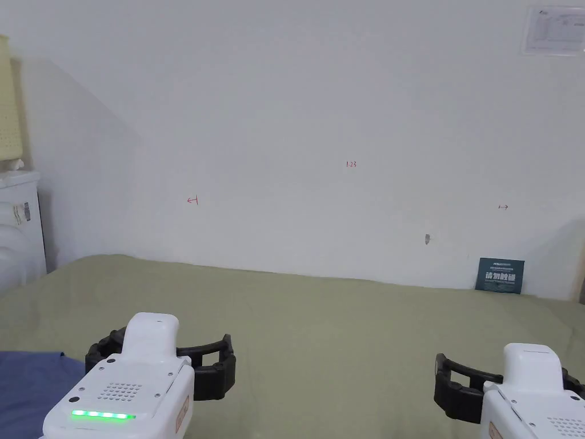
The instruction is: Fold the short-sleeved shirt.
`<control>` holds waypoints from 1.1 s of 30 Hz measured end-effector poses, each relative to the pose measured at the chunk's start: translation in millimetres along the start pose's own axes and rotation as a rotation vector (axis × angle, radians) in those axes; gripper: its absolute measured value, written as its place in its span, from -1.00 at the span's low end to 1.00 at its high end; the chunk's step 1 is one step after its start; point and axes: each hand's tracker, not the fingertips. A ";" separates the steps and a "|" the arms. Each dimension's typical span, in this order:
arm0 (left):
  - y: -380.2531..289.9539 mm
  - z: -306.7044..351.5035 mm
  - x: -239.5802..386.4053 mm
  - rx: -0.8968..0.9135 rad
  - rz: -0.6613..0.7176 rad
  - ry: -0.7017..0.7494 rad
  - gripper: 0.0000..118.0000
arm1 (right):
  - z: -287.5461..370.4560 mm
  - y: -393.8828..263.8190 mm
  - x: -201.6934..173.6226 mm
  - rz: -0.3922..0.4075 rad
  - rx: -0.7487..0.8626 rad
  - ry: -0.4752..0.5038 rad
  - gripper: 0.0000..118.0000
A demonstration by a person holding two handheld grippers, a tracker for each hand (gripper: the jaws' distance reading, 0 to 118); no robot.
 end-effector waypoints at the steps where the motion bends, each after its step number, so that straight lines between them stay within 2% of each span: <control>1: 0.4 -0.1 -0.6 -0.001 0.002 0.001 1.00 | 0.3 0.5 -0.7 -0.001 0.002 0.000 1.00; 33: -0.2 6.0 -5.4 -0.004 -0.009 -0.010 1.00 | 7.3 0.5 -18.5 -0.005 0.002 0.021 1.00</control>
